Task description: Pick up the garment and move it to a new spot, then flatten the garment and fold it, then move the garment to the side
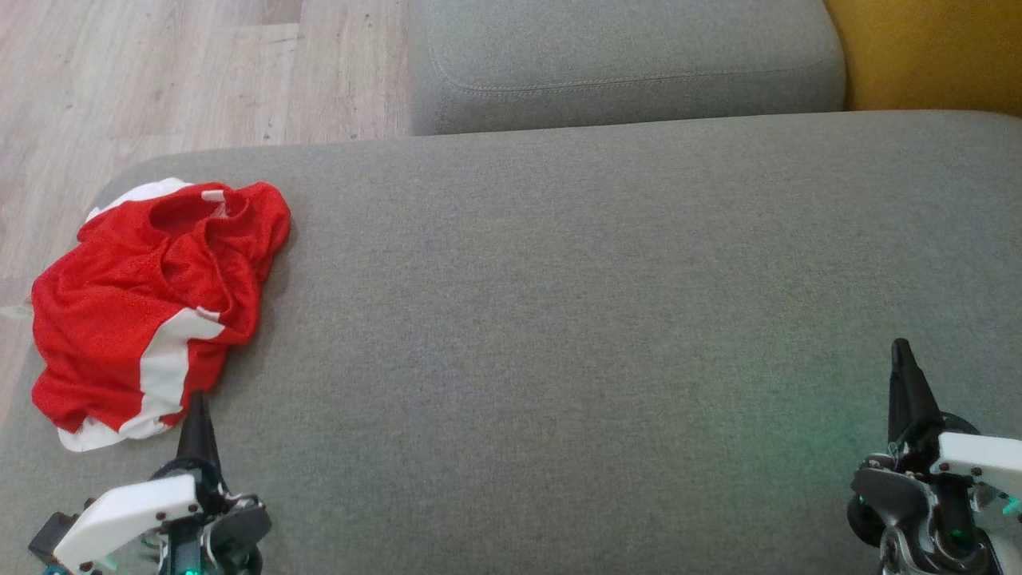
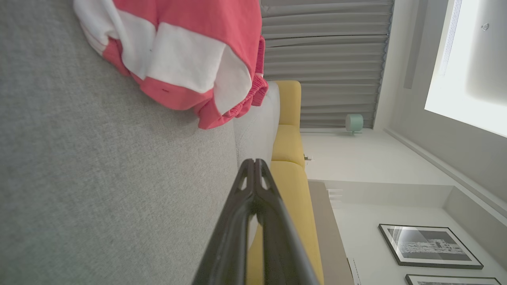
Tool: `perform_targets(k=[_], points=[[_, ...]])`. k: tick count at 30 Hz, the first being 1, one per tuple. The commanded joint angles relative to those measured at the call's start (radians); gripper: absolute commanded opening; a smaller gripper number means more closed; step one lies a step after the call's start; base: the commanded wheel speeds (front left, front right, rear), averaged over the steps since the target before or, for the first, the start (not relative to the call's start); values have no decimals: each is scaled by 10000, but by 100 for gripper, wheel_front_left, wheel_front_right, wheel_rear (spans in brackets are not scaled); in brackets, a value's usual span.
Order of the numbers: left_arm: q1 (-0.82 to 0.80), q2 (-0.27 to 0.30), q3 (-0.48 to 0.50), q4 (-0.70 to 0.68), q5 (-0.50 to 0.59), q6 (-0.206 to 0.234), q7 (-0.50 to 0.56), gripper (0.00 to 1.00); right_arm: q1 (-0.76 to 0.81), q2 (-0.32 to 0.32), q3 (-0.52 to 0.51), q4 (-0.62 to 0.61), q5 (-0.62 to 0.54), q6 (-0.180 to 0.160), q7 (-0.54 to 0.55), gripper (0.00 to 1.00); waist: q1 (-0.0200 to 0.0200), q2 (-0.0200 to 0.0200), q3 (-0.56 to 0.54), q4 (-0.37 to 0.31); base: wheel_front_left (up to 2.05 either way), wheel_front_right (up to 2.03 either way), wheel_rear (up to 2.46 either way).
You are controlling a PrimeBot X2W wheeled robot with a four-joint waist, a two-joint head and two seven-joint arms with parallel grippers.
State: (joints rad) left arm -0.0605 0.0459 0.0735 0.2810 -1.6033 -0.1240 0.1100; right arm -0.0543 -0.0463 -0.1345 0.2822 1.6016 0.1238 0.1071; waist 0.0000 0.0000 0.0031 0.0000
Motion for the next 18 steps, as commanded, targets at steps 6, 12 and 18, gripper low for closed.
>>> perform_targets(k=[6, 12, 18], points=[[-474, 43, 398, -362, -57, -67, 29, 0, -536, -39, 212, -374, 74, 69, 58, 0, 0, 0, 0, 0, 0, 0, 0], [-474, 43, 398, -362, -57, -67, 29, 0, -536, -39, 212, -374, 74, 69, 58, 0, 0, 0, 0, 0, 0, 0, 0], [-474, 43, 398, -362, -57, -67, 29, 0, -536, -39, 212, -374, 74, 69, 58, 0, 0, 0, 0, 0, 0, 0, 0]])
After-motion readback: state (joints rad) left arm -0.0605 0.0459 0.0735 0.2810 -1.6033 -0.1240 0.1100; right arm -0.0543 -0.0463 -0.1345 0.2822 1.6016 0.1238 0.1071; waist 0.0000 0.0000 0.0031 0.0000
